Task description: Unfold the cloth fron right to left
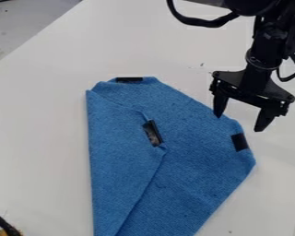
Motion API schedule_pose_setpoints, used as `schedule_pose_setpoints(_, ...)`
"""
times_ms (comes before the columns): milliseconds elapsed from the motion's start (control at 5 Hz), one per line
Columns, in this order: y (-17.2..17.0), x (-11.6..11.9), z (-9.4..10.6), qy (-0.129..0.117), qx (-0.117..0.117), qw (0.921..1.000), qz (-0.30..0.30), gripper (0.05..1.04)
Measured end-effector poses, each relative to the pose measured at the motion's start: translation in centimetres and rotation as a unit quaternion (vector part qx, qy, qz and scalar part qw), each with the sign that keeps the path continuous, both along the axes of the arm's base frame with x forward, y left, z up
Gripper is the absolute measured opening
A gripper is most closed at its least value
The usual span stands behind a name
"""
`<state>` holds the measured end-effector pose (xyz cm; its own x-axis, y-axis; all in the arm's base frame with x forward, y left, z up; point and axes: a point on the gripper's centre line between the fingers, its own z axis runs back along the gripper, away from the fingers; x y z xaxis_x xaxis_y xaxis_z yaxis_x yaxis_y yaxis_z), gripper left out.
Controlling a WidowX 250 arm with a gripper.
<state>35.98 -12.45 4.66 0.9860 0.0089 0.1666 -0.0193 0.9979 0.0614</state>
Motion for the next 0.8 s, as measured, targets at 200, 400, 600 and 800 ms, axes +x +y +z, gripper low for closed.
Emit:
schedule_pose_setpoints(200, 0.2, -0.5, -1.4, 0.018, 0.007, 0.9998, 0.002, 0.999)
schedule_pose_setpoints(400, 2.5, -2.2, -2.8, 0.030, 0.025, 0.9991, 0.019, 0.999)
schedule_pose_setpoints(600, 5.2, -2.9, -1.6, 0.010, 0.025, 0.9985, 0.048, 0.999)
schedule_pose_setpoints(800, 7.4, -4.3, -1.5, 0.010, 0.031, 0.9969, 0.072, 0.999)
